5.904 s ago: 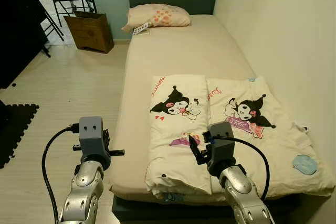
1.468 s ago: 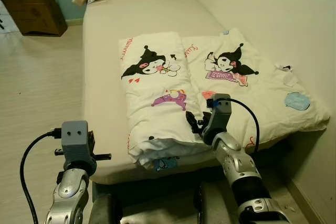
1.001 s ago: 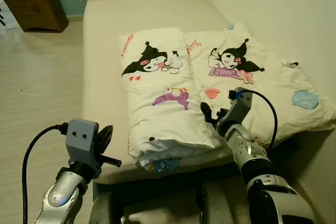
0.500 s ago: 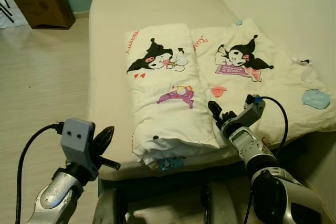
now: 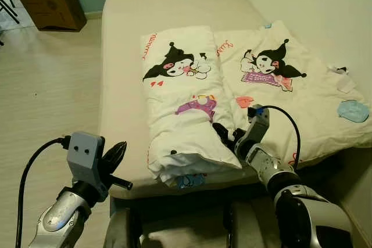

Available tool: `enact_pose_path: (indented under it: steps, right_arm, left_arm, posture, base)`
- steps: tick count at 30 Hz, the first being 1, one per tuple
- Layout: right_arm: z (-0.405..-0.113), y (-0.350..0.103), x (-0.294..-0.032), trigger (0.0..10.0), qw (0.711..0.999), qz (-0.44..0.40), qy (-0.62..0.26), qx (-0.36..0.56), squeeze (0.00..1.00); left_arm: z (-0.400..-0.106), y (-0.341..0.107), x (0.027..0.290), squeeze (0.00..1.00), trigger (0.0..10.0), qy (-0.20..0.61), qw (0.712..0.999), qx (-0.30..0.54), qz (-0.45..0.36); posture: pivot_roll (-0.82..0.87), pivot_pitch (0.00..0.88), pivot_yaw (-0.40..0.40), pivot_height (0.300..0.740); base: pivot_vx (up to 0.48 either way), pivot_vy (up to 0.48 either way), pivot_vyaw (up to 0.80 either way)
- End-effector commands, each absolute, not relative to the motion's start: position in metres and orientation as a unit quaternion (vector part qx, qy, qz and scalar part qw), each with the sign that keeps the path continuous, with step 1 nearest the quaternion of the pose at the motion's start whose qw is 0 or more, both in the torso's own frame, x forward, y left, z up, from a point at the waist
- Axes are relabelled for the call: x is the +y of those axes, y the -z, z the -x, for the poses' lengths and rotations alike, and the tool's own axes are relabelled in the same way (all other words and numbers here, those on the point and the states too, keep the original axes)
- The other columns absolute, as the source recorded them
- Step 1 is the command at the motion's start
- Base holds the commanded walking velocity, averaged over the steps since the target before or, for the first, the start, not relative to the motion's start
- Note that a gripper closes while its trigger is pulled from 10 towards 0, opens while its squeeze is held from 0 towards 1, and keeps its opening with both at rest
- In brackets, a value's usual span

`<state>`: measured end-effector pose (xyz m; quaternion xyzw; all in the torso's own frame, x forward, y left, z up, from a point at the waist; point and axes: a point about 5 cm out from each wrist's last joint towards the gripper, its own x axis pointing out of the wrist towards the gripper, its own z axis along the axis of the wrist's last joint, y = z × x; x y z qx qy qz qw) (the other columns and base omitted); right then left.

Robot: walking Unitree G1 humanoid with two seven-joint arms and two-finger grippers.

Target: Clean up the room

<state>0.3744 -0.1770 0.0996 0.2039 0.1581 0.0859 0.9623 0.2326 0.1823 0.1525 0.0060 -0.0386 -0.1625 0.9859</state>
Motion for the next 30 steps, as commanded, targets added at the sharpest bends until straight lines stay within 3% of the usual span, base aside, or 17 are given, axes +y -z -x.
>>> enact_pose_path:
  steps: [1, 9, 13, 19, 20, 23, 24, 25, 26, 27, 29, 30]
  right_arm:
    - [-0.371, -0.092, -0.182, 10.0, 0.964, -0.197, -0.053, 0.169, 0.00]
    - [-0.372, -0.095, -0.196, 10.0, 0.967, -0.206, -0.003, 0.153, 0.00]
    - [-0.371, -0.093, -0.200, 10.0, 0.962, -0.225, 0.012, 0.157, 0.00]
    - [-0.369, -0.090, -0.193, 9.8, 0.963, -0.215, -0.009, 0.165, 0.00]
    - [-0.369, -0.090, -0.191, 8.1, 0.962, -0.218, -0.016, 0.164, 0.00]
    - [-0.369, -0.090, -0.190, 8.1, 0.961, -0.221, -0.019, 0.163, 0.00]
    - [-0.370, -0.090, -0.188, 4.7, 0.960, -0.225, -0.028, 0.162, 0.00]
    - [-0.370, -0.090, -0.188, 4.7, 0.960, -0.225, -0.028, 0.162, 0.00]
    - [-0.371, -0.091, -0.183, 3.3, 0.960, -0.226, -0.046, 0.160, 0.00]
    - [-0.371, -0.093, -0.178, 1.1, 0.958, -0.229, -0.065, 0.158, 0.00]
    - [-0.372, -0.094, -0.171, 0.0, 0.956, -0.228, -0.093, 0.157, 0.00]
    - [-0.372, -0.094, -0.169, 0.0, 0.956, -0.229, -0.099, 0.158, 0.00]
  left_arm:
    - [-0.229, -0.154, 0.188, 0.00, 10.0, 0.156, 0.987, -0.034, -0.023]
    - [-0.228, -0.157, 0.191, 0.00, 10.0, 0.160, 0.986, -0.034, -0.028]
    - [-0.217, -0.161, 0.172, 0.00, 10.0, 0.263, 0.965, -0.018, 0.004]
    - [-0.204, -0.158, 0.158, 0.00, 10.0, 0.348, 0.937, 0.018, 0.016]
    - [-0.204, -0.158, 0.158, 0.00, 10.0, 0.353, 0.935, 0.020, 0.016]
    - [-0.204, -0.158, 0.158, 0.00, 10.0, 0.353, 0.935, 0.020, 0.016]
    - [-0.205, -0.159, 0.159, 0.00, 10.0, 0.348, 0.937, 0.018, 0.016]
    - [-0.205, -0.159, 0.159, 0.00, 10.0, 0.348, 0.937, 0.018, 0.016]
    - [-0.207, -0.160, 0.160, 0.00, 10.0, 0.342, 0.940, 0.014, 0.016]
    - [-0.208, -0.161, 0.161, 0.00, 10.0, 0.339, 0.941, 0.013, 0.016]
    - [-0.209, -0.161, 0.160, 0.00, 10.0, 0.340, 0.940, 0.013, 0.016]
    - [-0.208, -0.161, 0.160, 0.00, 10.0, 0.342, 0.940, 0.016, 0.016]
  posture:
    - [0.11, 0.234, 0.047, 0.553]
    - [0.13, 0.234, 0.053, 0.553]
    - [0.13, 0.229, 0.055, 0.553]
    - [0.13, 0.227, 0.059, 0.553]
    - [0.13, 0.227, 0.059, 0.553]
    - [0.13, 0.226, 0.058, 0.553]
    - [0.13, 0.227, 0.058, 0.553]
    - [0.13, 0.227, 0.058, 0.553]
    - [0.13, 0.226, 0.058, 0.553]
    - [0.12, 0.226, 0.058, 0.553]
    - [0.12, 0.226, 0.059, 0.553]
    - [0.12, 0.228, 0.058, 0.553]
  base:
    - [0.000, 0.000, 0.00]
    - [0.000, 0.000, 0.00]
    - [0.000, 0.000, 0.00]
    - [0.000, 0.000, 0.00]
    - [0.000, 0.000, 0.00]
    - [0.000, 0.000, 0.00]
    - [0.000, 0.000, 0.00]
    - [0.000, 0.000, 0.00]
    - [0.000, 0.000, 0.00]
    - [0.000, 0.000, 0.00]
    - [0.000, 0.000, 0.00]
    - [0.000, 0.000, 0.00]
